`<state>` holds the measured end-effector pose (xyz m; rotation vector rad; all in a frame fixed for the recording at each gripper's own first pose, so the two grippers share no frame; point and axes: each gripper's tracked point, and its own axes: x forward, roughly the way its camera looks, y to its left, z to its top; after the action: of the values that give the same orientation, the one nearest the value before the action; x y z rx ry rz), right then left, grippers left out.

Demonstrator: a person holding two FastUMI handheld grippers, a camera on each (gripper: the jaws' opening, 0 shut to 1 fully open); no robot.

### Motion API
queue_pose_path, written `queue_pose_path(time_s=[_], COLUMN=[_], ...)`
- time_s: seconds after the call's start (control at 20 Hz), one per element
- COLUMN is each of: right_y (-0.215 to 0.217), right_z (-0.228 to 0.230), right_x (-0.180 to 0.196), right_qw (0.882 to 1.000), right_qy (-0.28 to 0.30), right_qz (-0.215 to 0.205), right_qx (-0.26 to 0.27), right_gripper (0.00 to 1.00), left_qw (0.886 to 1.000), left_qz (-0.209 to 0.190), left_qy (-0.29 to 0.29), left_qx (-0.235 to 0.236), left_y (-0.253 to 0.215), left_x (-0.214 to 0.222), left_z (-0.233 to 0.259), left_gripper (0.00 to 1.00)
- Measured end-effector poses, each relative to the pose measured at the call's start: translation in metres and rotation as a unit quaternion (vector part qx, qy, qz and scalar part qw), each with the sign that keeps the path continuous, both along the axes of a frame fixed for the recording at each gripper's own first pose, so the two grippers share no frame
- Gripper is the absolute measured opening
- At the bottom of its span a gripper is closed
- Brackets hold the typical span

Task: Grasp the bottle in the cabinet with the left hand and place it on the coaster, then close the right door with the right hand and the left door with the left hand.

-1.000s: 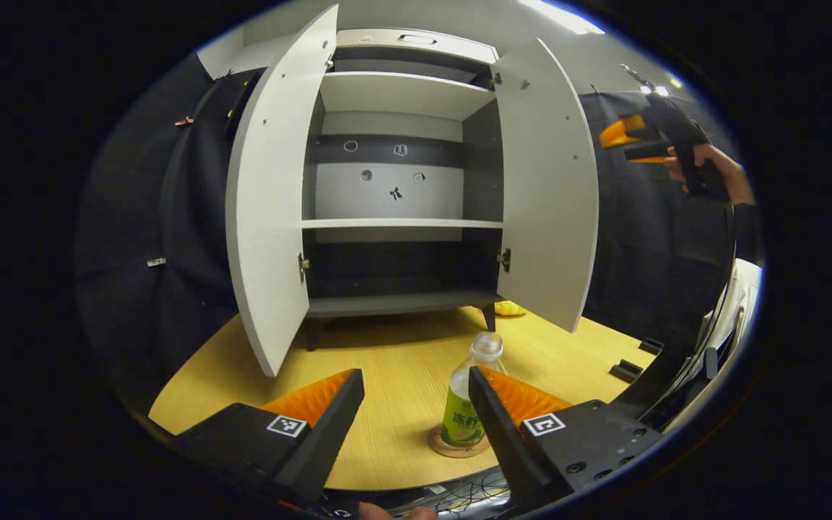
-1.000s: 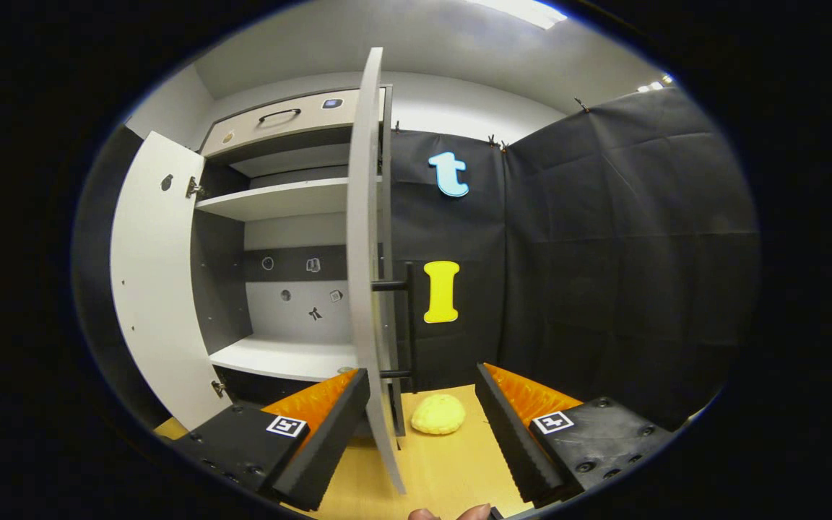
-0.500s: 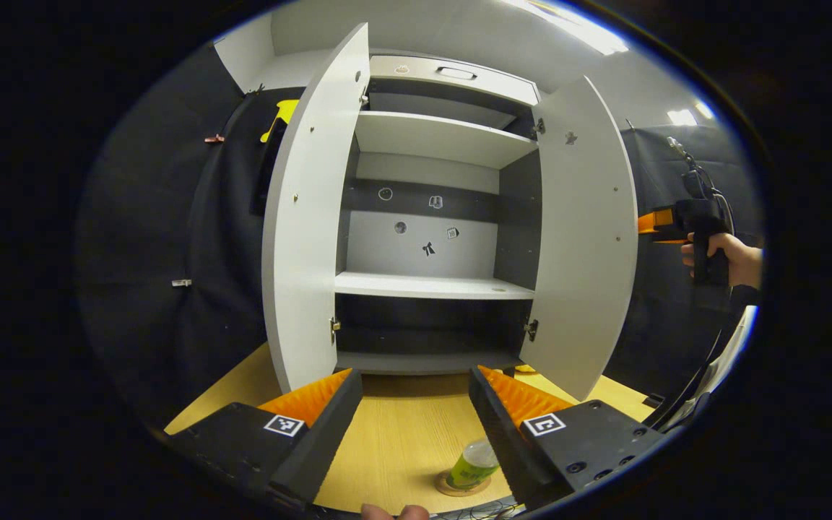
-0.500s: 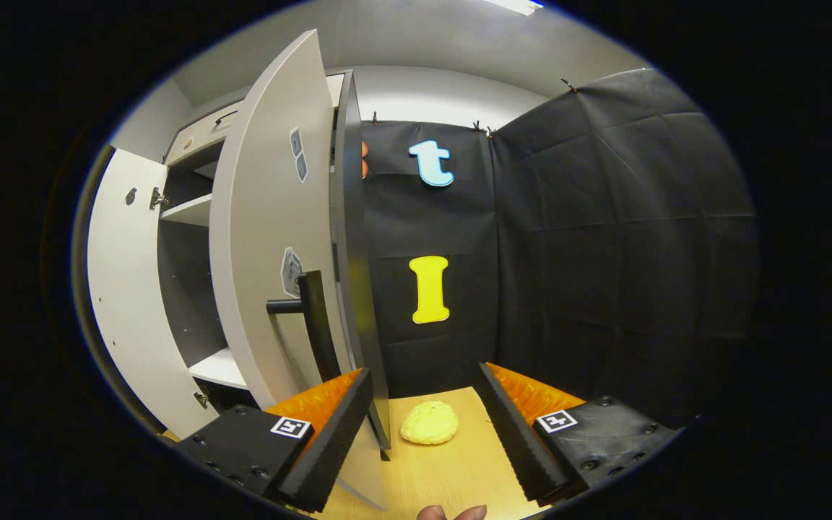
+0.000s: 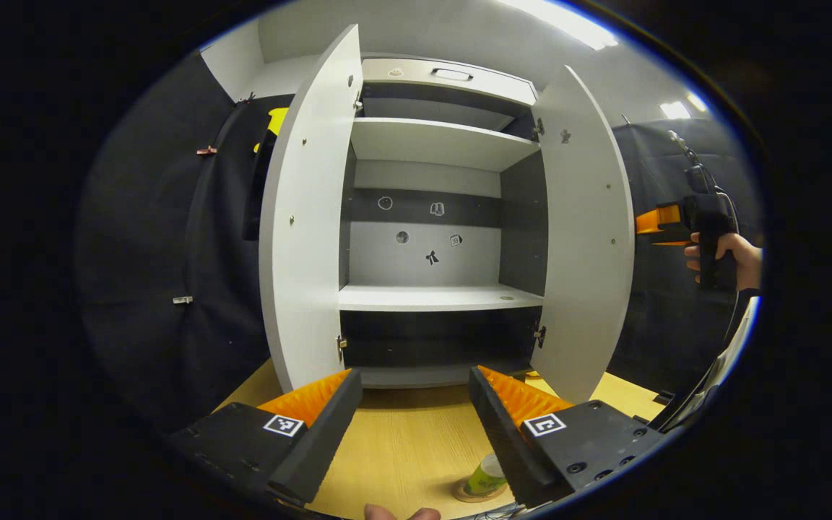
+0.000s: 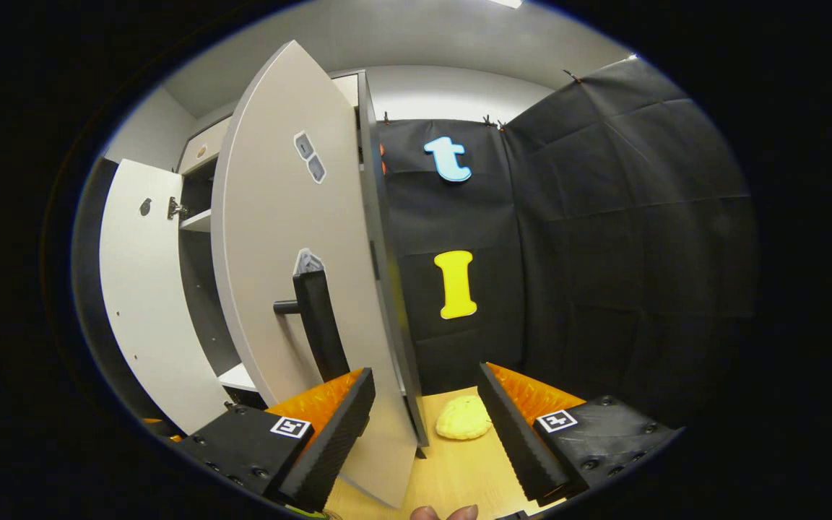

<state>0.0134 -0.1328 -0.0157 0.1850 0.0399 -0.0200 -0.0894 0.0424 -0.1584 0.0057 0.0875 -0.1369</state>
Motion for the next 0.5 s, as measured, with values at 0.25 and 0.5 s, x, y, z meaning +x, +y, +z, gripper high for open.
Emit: queue_pose_path(time_s=[0.25, 0.5], right_y=[0.056, 0.115], right_z=[-0.002, -0.002], right_x=[0.011, 0.031], right_qw=[0.999, 0.995], right_qy=[-0.001, -0.002], right_qz=[0.047, 0.095], right_qx=[0.002, -0.001], right_gripper=[0.97, 0.97], left_qw=[1.000, 1.000], left_qz=[-0.007, -0.002], left_qy=[0.002, -0.007], left_qx=[-0.002, 0.007], left_y=[0.002, 0.008], left_x=[-0.002, -0.002], left_z=[-0.001, 0.007], left_gripper=[0.95, 0.95])
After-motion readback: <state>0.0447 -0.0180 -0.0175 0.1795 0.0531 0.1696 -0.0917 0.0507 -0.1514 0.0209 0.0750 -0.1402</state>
